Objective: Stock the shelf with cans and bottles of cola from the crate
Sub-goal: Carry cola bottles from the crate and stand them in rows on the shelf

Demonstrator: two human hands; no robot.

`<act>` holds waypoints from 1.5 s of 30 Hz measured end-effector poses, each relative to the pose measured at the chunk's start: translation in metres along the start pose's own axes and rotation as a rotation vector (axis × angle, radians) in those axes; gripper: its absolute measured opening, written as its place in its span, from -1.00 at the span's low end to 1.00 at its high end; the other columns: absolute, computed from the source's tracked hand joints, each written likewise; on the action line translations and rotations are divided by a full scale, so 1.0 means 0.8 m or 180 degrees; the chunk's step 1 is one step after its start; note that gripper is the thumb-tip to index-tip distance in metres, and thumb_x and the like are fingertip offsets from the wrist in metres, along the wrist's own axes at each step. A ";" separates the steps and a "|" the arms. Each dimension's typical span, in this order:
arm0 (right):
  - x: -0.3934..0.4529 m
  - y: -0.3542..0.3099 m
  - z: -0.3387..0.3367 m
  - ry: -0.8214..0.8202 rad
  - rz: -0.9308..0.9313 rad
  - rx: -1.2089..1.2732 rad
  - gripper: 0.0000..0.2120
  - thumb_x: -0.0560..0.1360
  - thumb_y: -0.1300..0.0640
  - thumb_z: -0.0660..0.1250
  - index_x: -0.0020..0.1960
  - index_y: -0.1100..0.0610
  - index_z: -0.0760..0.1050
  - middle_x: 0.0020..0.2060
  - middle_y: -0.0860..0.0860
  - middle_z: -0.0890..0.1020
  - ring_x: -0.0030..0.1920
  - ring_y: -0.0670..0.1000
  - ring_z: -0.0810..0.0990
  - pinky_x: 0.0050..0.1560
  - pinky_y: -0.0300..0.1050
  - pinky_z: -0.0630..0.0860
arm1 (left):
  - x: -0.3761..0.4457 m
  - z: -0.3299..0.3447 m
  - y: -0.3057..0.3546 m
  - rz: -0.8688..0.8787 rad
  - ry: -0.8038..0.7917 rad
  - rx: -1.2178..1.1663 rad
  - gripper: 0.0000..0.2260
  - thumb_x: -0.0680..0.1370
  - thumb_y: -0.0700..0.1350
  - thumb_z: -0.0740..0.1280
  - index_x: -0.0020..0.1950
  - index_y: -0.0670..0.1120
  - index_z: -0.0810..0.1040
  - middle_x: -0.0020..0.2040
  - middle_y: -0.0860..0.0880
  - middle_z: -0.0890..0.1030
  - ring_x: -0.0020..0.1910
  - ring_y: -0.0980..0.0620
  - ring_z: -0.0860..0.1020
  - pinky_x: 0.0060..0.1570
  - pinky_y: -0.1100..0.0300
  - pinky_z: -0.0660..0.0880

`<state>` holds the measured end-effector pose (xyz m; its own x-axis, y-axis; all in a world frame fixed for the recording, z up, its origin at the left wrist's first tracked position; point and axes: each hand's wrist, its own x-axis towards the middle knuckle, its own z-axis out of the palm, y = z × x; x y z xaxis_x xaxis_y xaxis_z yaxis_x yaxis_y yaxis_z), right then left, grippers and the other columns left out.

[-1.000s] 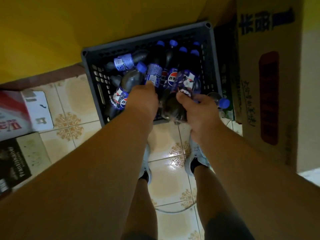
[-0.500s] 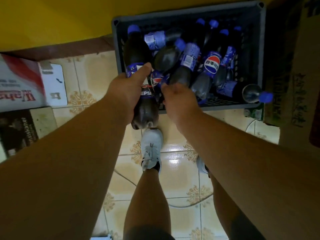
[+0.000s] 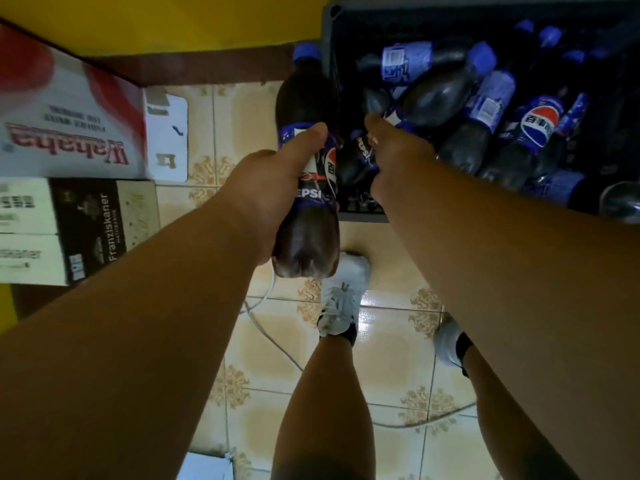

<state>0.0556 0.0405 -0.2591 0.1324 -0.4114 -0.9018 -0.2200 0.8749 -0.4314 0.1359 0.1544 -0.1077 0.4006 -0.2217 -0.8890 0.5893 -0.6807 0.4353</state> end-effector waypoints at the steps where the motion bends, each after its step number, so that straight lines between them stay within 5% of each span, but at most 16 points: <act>1: -0.024 -0.009 -0.001 0.0198 -0.0055 0.0015 -0.10 0.03 -0.22 0.63 0.32 0.02 0.50 0.13 0.01 0.67 0.10 0.13 0.68 0.13 0.19 0.63 | -0.012 -0.003 0.005 -0.0021 -0.0058 -0.0077 -0.61 0.48 0.17 0.44 0.05 -0.13 0.62 -0.14 -0.18 0.72 -0.19 -0.16 0.71 -0.13 -0.04 0.65; 3: -0.061 -0.021 -0.015 0.0268 -0.0310 -0.0129 -0.06 -0.12 -0.24 0.61 0.25 -0.03 0.56 0.06 -0.06 0.71 0.05 0.08 0.70 0.11 0.17 0.63 | -0.041 -0.009 0.021 -0.0110 -0.0204 -0.0280 -0.63 0.49 0.17 0.42 0.04 -0.12 0.61 -0.12 -0.21 0.72 -0.17 -0.17 0.70 -0.15 0.01 0.64; 6: -0.158 -0.068 -0.031 0.0178 -0.0553 -0.0399 -0.13 -0.03 -0.22 0.60 0.25 0.03 0.55 0.05 -0.02 0.71 0.02 0.07 0.71 0.09 0.13 0.65 | -0.105 -0.017 0.057 -0.0150 -0.0436 -0.0460 -0.61 0.51 0.19 0.38 0.10 -0.11 0.59 -0.07 -0.23 0.70 -0.17 -0.16 0.69 -0.19 0.04 0.65; 11: -0.327 -0.176 -0.058 -0.0542 -0.0349 -0.0216 -0.50 0.30 0.01 0.57 0.16 0.20 0.58 -0.03 0.19 0.72 -0.05 0.21 0.73 0.02 0.29 0.64 | -0.251 -0.024 0.139 0.0277 -0.0724 -0.0724 -0.69 0.60 0.12 0.28 0.06 -0.12 0.61 -0.20 -0.09 0.72 -0.26 -0.05 0.70 -0.32 0.12 0.62; 15: -0.457 -0.259 -0.074 -0.1128 -0.0603 -0.0111 -0.86 0.48 0.15 0.47 -0.04 0.16 0.54 -0.24 0.16 0.67 -0.25 0.14 0.68 -0.05 0.16 0.64 | -0.374 -0.023 0.193 0.0676 -0.0925 -0.1038 -0.69 0.59 0.07 0.25 0.03 -0.15 0.62 -0.18 -0.10 0.73 -0.25 -0.02 0.70 -0.28 0.10 0.64; 18: -0.548 -0.318 -0.085 -0.1392 -0.0728 0.0005 -0.55 0.34 -0.09 0.57 0.06 0.17 0.54 -0.14 0.23 0.64 -0.14 0.21 0.65 0.06 0.32 0.60 | -0.455 -0.020 0.225 0.0790 -0.1187 -0.1436 -0.62 0.53 0.10 0.24 0.02 -0.19 0.61 -0.23 -0.18 0.68 -0.29 -0.16 0.67 -0.32 0.03 0.65; 20: -0.606 -0.356 -0.091 -0.1571 -0.0688 0.0084 -0.47 0.36 -0.28 0.45 0.05 0.15 0.55 -0.15 0.22 0.62 -0.16 0.18 0.62 0.01 0.16 0.61 | -0.503 -0.021 0.252 0.0930 -0.1358 -0.1462 -0.57 0.57 0.15 0.19 0.05 -0.20 0.60 -0.20 -0.22 0.64 -0.24 -0.21 0.65 -0.32 0.02 0.65; 23: -0.687 -0.405 -0.100 -0.1702 -0.0945 0.0095 -0.57 0.56 -0.23 0.24 0.01 0.15 0.54 -0.27 0.14 0.61 -0.27 0.14 0.58 -0.24 -0.05 0.59 | -0.567 -0.024 0.302 0.1369 -0.1391 -0.1186 -0.45 0.42 0.29 0.26 0.08 -0.17 0.59 -0.17 -0.18 0.63 -0.24 -0.12 0.61 -0.28 0.08 0.65; 25: -0.734 -0.433 -0.102 -0.1807 -0.1213 -0.0011 -0.56 0.49 -0.24 0.30 0.02 0.15 0.56 -0.26 0.12 0.64 -0.27 0.12 0.60 -0.28 -0.07 0.61 | -0.607 -0.025 0.333 0.1748 -0.1347 -0.0966 -0.41 0.31 0.26 0.33 0.10 -0.18 0.57 -0.16 -0.15 0.65 -0.29 -0.05 0.61 -0.28 0.12 0.62; 28: -0.808 -0.469 -0.103 -0.2054 -0.1644 -0.0197 -0.51 0.31 -0.26 0.35 0.01 0.13 0.60 -0.23 0.09 0.69 -0.27 0.08 0.66 -0.21 -0.06 0.64 | -0.665 -0.028 0.375 0.2342 -0.1344 -0.0725 -0.41 0.29 0.17 0.39 0.13 -0.23 0.55 -0.19 -0.13 0.67 -0.32 -0.02 0.61 -0.30 0.17 0.61; 33: -0.911 -0.510 -0.104 -0.2612 -0.2752 -0.0099 -0.69 0.44 -0.05 0.35 0.04 0.14 0.65 -0.07 0.13 0.73 -0.13 0.08 0.72 0.01 0.06 0.66 | -0.757 -0.035 0.424 0.3093 -0.1591 -0.0630 -0.29 0.25 0.20 0.42 0.23 -0.25 0.52 -0.08 -0.21 0.65 -0.26 -0.07 0.63 -0.23 0.08 0.64; 37: -0.979 -0.525 -0.117 -0.2497 -0.3489 0.0003 -0.62 0.41 0.08 0.38 0.15 0.25 0.54 -0.06 0.18 0.73 -0.13 0.12 0.72 -0.06 0.08 0.69 | -0.805 -0.031 0.445 0.3712 -0.1635 -0.0354 -0.47 0.48 0.12 0.39 0.25 -0.25 0.47 -0.05 -0.30 0.65 -0.21 -0.23 0.65 -0.26 -0.16 0.61; 40: -1.010 -0.532 -0.130 -0.2272 -0.3891 0.0136 -0.55 0.43 0.13 0.50 0.24 0.28 0.49 0.04 0.28 0.70 -0.03 0.25 0.71 -0.02 0.20 0.66 | -0.837 -0.013 0.448 0.3963 -0.1637 -0.0399 -0.52 0.46 0.16 0.42 0.20 -0.17 0.53 0.01 -0.27 0.68 -0.10 -0.27 0.67 -0.09 -0.20 0.61; 45: -1.049 -0.551 -0.151 -0.2020 -0.4295 0.0184 -0.49 0.42 -0.13 0.50 0.18 0.22 0.58 0.02 0.27 0.71 0.03 0.32 0.70 0.12 0.40 0.58 | -0.902 0.021 0.437 0.4367 -0.0773 -0.0459 -0.43 0.38 0.40 0.37 0.12 -0.04 0.58 -0.07 -0.17 0.72 -0.09 -0.22 0.71 0.02 -0.27 0.60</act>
<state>-0.0756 -0.0308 0.6843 0.5908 -0.7347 0.3333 0.4431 -0.0497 -0.8951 0.0412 0.0647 0.6836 0.5879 -0.7674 0.2559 -0.0962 0.2477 0.9640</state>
